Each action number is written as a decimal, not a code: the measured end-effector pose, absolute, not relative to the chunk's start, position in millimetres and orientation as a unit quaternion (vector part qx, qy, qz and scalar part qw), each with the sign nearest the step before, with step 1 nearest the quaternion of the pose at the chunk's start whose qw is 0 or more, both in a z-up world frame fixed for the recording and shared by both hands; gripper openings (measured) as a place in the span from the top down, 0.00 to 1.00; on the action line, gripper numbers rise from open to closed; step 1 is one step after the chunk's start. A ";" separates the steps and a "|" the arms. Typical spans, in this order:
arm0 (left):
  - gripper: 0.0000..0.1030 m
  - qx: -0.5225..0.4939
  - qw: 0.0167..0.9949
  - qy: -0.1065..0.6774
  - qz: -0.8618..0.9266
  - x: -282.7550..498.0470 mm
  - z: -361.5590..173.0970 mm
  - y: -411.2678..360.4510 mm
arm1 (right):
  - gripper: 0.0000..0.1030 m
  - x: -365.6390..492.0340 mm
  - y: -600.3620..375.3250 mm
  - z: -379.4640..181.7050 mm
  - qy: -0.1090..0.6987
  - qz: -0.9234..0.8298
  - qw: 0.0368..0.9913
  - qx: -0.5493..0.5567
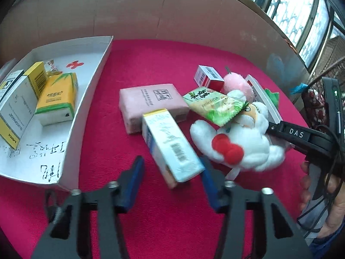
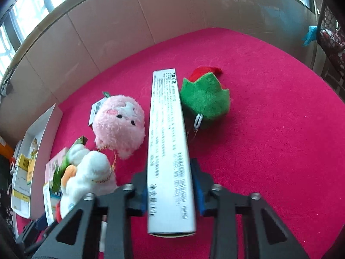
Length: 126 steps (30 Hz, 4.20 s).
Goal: Organize objects
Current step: 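Grasp the white barcode box with the left gripper while the right grasps the long white box, then lift and carry both white boxes with both grippers over the white tray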
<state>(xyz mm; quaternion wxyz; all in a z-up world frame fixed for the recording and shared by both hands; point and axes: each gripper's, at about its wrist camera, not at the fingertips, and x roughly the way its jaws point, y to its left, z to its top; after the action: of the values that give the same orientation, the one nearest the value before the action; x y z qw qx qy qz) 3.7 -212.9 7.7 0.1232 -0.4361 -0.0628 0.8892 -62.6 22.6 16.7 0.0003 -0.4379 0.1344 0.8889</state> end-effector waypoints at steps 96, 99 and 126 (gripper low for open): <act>0.77 -0.228 0.046 -0.136 0.963 55.0 95.1 -353.7 | 0.70 -9.9 -143.0 121.6 0.049 0.921 -0.154 -0.353; 0.77 -0.229 0.045 -0.141 0.962 53.1 97.5 -358.5 | 0.70 -12.2 -153.8 125.3 0.043 0.921 -0.163 -0.351; 0.77 -0.281 0.006 -0.135 0.950 -39.5 125.4 -450.3 | 0.70 -57.5 -236.7 123.0 0.020 0.899 -0.208 -0.385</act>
<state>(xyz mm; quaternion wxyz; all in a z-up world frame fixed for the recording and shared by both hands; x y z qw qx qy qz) -39.5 -450.3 125.4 0.0056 -0.2806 -0.1349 0.9503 -57.5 -236.7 123.0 -0.2076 -0.3852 0.0204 0.8989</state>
